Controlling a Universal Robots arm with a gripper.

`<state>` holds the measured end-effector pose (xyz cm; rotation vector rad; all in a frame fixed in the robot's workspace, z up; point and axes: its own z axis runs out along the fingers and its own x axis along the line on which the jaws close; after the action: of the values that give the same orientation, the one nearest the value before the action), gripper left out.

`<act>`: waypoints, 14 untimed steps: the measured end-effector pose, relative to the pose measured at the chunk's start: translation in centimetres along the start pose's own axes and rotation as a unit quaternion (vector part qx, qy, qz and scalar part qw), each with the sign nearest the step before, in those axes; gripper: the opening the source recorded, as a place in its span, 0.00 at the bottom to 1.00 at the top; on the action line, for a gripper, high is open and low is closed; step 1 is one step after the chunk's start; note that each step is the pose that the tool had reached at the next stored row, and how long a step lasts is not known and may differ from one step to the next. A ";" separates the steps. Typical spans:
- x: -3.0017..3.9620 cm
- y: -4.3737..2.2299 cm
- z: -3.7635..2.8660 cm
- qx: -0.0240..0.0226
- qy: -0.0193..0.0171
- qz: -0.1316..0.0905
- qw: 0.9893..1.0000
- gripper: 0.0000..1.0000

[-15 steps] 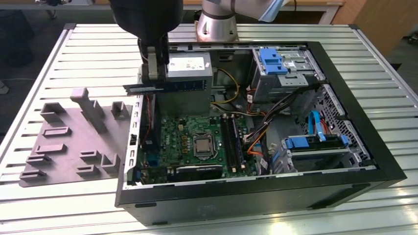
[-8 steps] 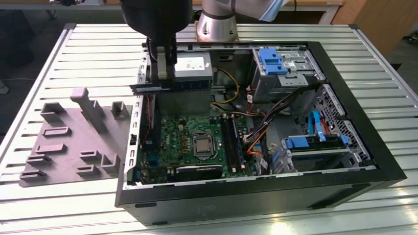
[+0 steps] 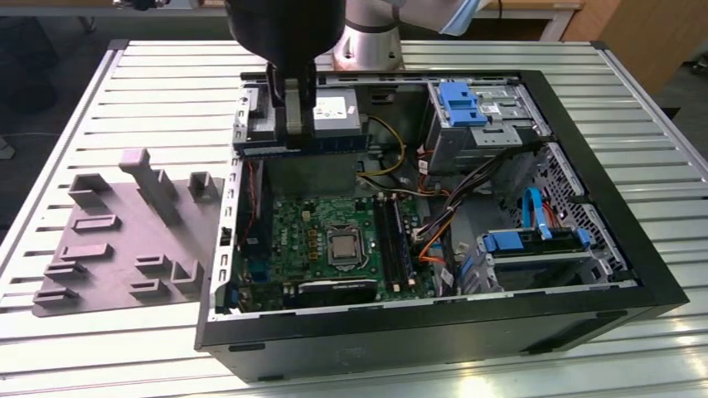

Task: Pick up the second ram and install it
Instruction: 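Pick up the second ram and move it above second insertion slot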

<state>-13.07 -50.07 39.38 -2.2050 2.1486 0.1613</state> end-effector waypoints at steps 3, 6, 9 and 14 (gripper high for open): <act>0.01 -0.46 -0.01 0.000 0.000 0.000 1.000 0.11; 0.02 -0.88 -0.03 0.000 0.000 0.000 1.000 0.11; 0.03 -1.30 -0.04 0.000 0.000 0.000 1.000 0.11; 0.05 -2.02 -0.06 0.000 0.000 0.000 1.000 0.11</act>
<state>-11.05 -50.07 39.37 -2.2051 2.1487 0.1613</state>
